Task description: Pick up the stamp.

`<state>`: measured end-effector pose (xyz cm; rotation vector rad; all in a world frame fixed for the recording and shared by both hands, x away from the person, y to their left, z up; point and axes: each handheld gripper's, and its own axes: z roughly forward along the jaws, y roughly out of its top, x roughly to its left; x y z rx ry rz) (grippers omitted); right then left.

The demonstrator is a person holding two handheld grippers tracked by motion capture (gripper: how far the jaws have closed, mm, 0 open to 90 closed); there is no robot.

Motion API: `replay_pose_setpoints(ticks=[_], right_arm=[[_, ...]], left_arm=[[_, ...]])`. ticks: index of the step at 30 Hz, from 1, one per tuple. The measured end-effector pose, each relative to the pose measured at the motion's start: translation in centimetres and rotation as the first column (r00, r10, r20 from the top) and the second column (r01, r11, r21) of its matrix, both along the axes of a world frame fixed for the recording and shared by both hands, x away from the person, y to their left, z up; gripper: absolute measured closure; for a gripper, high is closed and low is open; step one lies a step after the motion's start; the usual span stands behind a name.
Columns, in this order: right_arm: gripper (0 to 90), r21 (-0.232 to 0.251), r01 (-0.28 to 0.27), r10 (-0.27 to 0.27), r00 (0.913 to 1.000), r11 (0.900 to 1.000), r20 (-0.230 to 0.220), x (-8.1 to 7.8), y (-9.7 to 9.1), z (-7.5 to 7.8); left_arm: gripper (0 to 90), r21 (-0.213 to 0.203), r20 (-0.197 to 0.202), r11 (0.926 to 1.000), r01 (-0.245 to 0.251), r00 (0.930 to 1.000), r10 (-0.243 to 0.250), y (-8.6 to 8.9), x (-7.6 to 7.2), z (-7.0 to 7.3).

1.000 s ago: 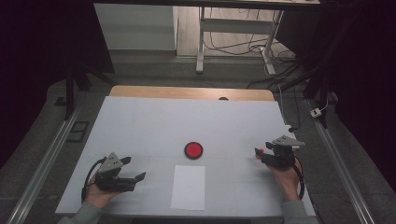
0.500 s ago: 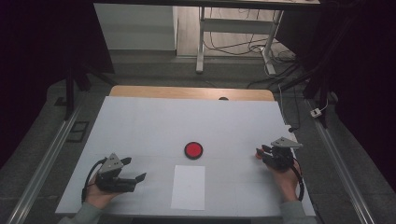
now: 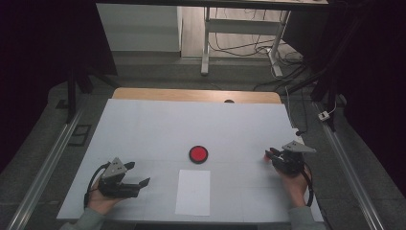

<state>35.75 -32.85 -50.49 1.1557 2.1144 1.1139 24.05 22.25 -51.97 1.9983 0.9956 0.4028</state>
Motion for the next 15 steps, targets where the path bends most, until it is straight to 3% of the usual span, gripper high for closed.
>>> replay_pose_setpoints(ticks=[15], right_arm=[[72.0, 0.049, -0.031, 0.029, 0.9990, 0.9983, 0.033, -0.69, 0.20, 0.82]], left_arm=[[16.3, 0.010, -0.003, 0.9999, 0.002, 1.0000, -0.002, -0.13, 0.04, -0.12]])
